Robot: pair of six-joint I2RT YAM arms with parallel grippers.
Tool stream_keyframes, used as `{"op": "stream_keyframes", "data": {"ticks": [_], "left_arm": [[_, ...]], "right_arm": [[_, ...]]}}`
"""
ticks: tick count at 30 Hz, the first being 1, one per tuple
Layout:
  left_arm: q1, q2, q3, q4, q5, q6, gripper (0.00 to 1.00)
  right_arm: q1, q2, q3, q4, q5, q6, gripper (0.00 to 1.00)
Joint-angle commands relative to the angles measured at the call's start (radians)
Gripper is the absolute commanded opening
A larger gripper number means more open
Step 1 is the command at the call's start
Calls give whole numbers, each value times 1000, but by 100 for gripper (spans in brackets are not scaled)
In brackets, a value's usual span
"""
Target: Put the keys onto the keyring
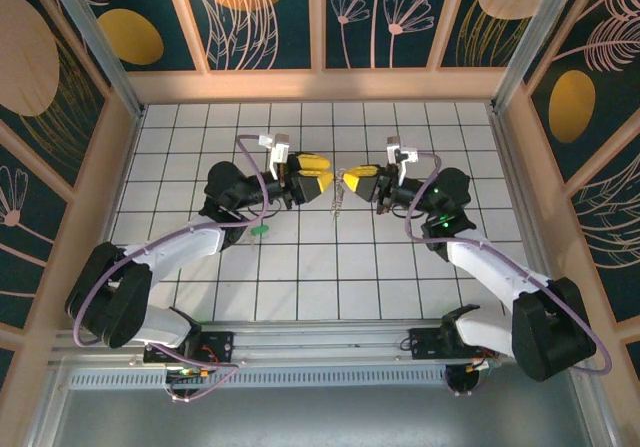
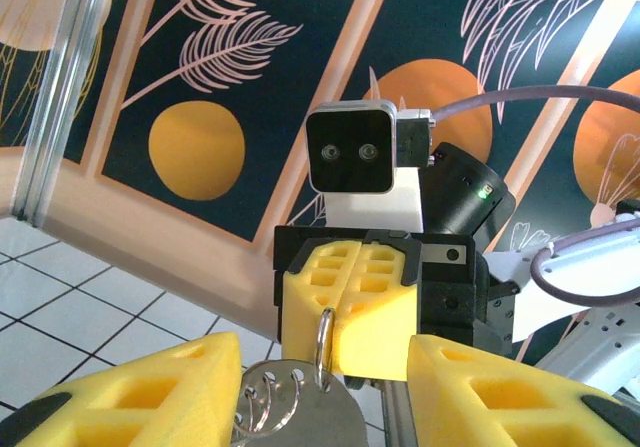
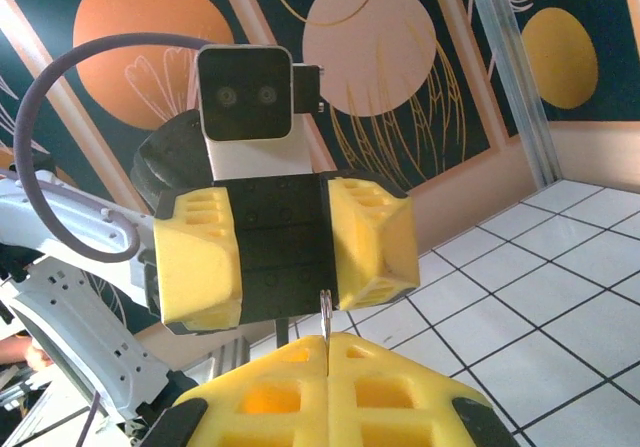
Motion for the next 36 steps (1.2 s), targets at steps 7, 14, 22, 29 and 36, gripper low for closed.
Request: {"op": "stream_keyframes", "data": {"ticks": [7,14,22,29,36], "left_arm": [[-3,21,7,65,19,-30,47],[-4,30,14,79,35,-44,47],[-4,37,16,93,44,-54,47],[-4,41,16,113,59,-65,40],[-5,50,16,123,79,-76,36]], "right_arm": [[21,4,42,71,-18,7,0],[32,10,48,70,-15,4,0],[39,19,53,68,-12,1,0],[40,30,56,68,-7,0,0],[44,33,57,68,-5,0,0]]}}
